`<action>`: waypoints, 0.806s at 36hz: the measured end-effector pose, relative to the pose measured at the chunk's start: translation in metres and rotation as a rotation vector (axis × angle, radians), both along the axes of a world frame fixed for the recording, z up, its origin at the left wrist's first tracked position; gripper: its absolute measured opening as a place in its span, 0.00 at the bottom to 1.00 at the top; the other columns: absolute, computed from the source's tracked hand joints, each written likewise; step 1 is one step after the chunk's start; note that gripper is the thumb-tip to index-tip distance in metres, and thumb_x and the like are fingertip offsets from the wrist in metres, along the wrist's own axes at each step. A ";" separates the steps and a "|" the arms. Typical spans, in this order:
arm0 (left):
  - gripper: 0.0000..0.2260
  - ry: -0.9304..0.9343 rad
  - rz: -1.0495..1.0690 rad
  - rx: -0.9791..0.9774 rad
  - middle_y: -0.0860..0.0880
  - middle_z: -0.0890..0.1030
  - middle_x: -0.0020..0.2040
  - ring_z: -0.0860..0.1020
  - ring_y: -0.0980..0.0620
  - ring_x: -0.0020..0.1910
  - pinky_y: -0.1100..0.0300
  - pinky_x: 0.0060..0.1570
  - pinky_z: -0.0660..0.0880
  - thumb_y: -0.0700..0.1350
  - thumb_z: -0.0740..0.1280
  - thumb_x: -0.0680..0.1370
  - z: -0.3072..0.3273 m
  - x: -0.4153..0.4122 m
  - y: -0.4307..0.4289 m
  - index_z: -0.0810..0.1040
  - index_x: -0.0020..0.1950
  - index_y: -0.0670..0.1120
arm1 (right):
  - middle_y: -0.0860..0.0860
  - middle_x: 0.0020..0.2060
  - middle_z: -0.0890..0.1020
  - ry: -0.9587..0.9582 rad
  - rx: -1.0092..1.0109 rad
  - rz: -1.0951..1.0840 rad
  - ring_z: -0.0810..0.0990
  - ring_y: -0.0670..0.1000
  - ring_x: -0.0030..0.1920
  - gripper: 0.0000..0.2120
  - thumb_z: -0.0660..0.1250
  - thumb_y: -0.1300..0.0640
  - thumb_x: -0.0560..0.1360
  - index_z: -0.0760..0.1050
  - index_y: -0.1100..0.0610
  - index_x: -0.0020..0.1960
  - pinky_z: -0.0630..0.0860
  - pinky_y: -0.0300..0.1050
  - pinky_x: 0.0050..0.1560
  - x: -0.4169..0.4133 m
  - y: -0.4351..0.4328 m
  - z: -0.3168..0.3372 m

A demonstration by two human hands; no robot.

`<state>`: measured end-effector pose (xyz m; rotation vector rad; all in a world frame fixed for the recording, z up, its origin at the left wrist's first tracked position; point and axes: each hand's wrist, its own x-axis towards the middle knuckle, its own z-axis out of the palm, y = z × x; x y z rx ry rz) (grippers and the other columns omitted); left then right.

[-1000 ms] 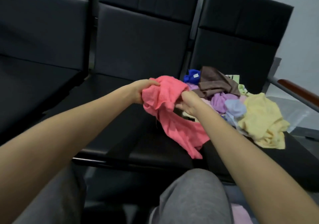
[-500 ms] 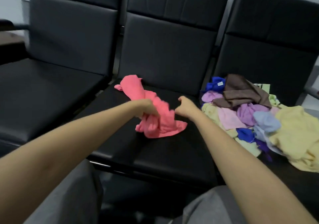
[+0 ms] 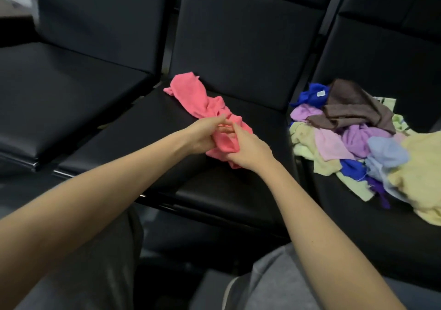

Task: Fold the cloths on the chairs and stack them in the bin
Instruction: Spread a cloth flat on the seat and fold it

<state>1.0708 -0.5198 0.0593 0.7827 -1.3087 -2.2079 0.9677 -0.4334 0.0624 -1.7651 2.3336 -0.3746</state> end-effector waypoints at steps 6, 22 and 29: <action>0.25 -0.351 -0.293 -0.864 0.50 0.76 0.53 0.77 0.59 0.43 0.68 0.40 0.74 0.47 0.68 0.77 0.007 0.019 -0.003 0.64 0.72 0.53 | 0.51 0.61 0.73 -0.284 -0.135 -0.063 0.76 0.48 0.45 0.29 0.62 0.57 0.77 0.53 0.57 0.74 0.72 0.39 0.34 0.000 -0.006 -0.004; 0.13 -0.236 0.364 -0.953 0.54 0.69 0.32 0.68 0.65 0.27 0.71 0.29 0.65 0.39 0.57 0.82 0.025 0.016 -0.035 0.70 0.38 0.46 | 0.54 0.59 0.76 0.123 -0.203 -0.286 0.75 0.61 0.58 0.19 0.59 0.64 0.75 0.67 0.52 0.65 0.64 0.47 0.46 -0.011 -0.010 0.005; 0.14 -0.424 0.345 -0.977 0.52 0.66 0.34 0.65 0.55 0.34 0.59 0.38 0.63 0.48 0.59 0.81 0.009 0.058 -0.071 0.66 0.36 0.46 | 0.54 0.48 0.78 -0.425 -0.519 -0.378 0.74 0.53 0.48 0.19 0.51 0.72 0.69 0.72 0.55 0.51 0.66 0.42 0.42 -0.022 -0.018 0.014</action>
